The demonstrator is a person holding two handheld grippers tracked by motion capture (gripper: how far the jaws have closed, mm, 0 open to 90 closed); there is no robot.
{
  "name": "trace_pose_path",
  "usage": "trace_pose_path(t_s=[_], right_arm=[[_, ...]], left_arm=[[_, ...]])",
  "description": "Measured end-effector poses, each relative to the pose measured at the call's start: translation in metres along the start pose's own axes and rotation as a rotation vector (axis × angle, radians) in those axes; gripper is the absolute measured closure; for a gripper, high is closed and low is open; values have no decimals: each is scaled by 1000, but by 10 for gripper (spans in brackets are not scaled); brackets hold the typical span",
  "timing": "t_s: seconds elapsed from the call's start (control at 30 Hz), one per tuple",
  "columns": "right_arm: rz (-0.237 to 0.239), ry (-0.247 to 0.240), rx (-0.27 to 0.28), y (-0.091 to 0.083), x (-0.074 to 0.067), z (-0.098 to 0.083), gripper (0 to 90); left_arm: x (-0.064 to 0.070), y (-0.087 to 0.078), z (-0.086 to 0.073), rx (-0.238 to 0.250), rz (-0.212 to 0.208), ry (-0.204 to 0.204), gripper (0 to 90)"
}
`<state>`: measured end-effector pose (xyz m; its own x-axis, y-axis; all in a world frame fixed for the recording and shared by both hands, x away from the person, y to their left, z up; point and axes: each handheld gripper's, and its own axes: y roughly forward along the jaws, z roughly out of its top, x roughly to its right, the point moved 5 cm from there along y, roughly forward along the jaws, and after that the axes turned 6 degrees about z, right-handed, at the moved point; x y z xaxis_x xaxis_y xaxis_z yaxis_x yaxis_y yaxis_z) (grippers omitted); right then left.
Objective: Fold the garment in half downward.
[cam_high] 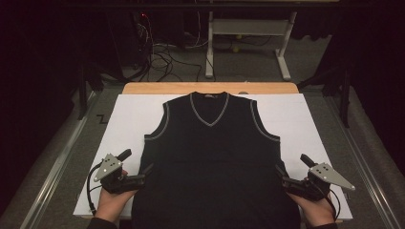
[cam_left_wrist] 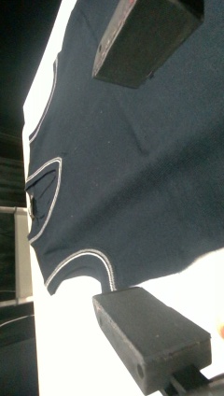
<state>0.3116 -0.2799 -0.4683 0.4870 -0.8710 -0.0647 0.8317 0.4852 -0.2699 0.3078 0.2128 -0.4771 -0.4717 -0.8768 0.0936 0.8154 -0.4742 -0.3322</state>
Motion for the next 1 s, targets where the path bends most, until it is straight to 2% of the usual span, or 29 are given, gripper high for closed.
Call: trace_pose_path(t_s=[0.43,0.6,0.77,0.87,0.93,1.0], right_arm=[[4,-9,-9,1,0,-1,2],[-3,-5,-2,0,1,0,2],[-2,-18,-10,2,-1,2,2],[-12,-31,-21,3,-1,3,2],[3,-34,-34,5,-3,4,2],[9,-47,-40,6,-5,5,2]], left_arm=[[2,2,-2,-19,-5,16,0],[1,3,-2,-18,-5,13,0],[1,4,-2,-19,-22,-9,0],[1,5,-2,-12,-13,-8,0],[1,6,-2,-16,-12,-7,0],[-2,7,-2,-20,8,-6,0]])
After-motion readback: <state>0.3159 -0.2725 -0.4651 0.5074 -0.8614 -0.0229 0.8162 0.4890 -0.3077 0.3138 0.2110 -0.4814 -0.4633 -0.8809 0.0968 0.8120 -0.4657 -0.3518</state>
